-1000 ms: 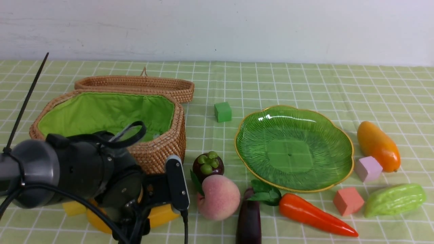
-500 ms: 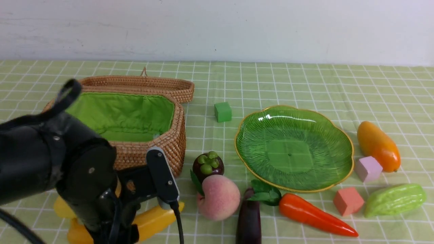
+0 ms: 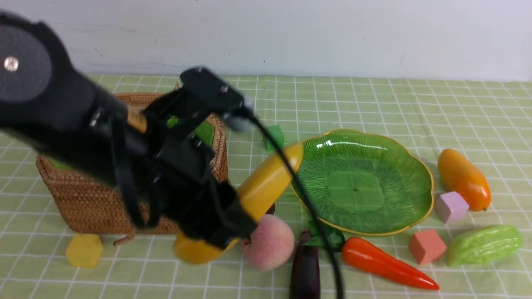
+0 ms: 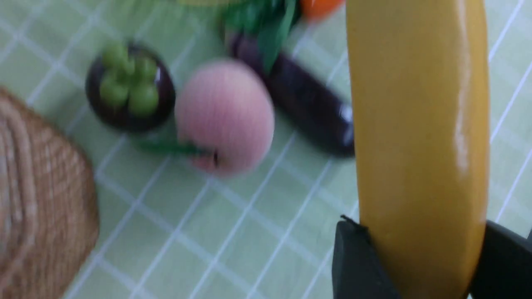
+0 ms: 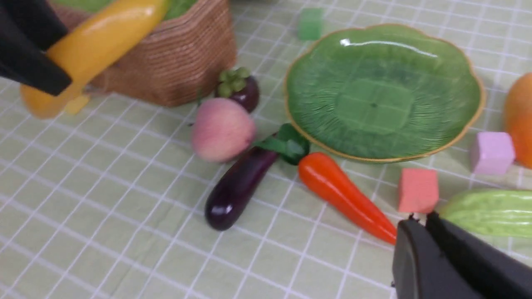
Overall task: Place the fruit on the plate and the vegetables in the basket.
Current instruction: Use the left arm to grab a banana and put it into the right plate
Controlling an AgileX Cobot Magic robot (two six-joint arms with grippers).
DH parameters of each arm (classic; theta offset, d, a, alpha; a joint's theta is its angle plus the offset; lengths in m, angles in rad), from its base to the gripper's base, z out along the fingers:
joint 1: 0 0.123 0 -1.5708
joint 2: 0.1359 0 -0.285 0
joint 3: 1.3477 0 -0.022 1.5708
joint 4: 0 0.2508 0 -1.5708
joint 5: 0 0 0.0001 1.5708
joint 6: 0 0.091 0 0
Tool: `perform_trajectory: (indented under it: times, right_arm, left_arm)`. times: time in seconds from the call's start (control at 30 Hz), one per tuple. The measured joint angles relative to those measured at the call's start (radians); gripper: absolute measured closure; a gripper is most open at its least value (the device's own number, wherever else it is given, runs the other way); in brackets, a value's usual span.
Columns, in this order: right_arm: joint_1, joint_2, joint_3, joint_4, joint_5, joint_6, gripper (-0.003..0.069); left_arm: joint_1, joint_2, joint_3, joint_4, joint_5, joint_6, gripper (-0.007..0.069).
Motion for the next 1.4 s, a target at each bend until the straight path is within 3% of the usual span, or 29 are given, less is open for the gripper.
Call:
perform_trajectory:
  times: [0.1,0.27,0.4,0.53,0.67,0.93,1.0,1.23,1.4]
  right_arm:
    - [0.0,0.0,0.0,-0.033,-0.04,0.042,0.0626]
    - [0.0,0.001,0.0,-0.033,-0.048,0.056,0.0626]
    - [0.0,0.001,0.0,-0.033,-0.048,0.056,0.0626]
    - [0.0,0.001,0.0,-0.033,-0.048,0.056,0.0626]
    - [0.0,0.001,0.0,-0.033,-0.048,0.056,0.0626]
    - [0.0,0.001,0.0,-0.033,-0.029,0.056,0.0626]
    - [0.0,0.001,0.0,-0.033,-0.026,0.056,0.0626]
    - [0.0,0.001,0.0,-0.033,-0.024,0.056,0.062]
    - [0.0,0.001,0.0,-0.033,-0.024,0.056,0.062]
  left_arm:
    - [-0.003,0.131,-0.178,-0.043,-0.023,-0.014,0.0298]
    - [-0.068,0.407,-0.438,-0.01,-0.041,-0.024,0.0298]
    - [-0.134,0.625,-0.674,0.135,-0.057,-0.122,0.0298]
    - [-0.152,0.88,-0.928,0.357,-0.042,-0.35,0.0298]
    - [-0.148,1.009,-1.04,0.453,-0.068,-0.439,0.0298]
    - [-0.148,1.084,-1.066,0.463,-0.195,-0.448,0.0301]
    - [-0.148,1.087,-1.066,0.449,-0.202,-0.449,0.0257]
    - [-0.148,1.08,-1.066,0.388,-0.203,-0.455,-0.0003]
    - [-0.148,1.014,-1.066,0.338,-0.114,-0.457,-0.0024]
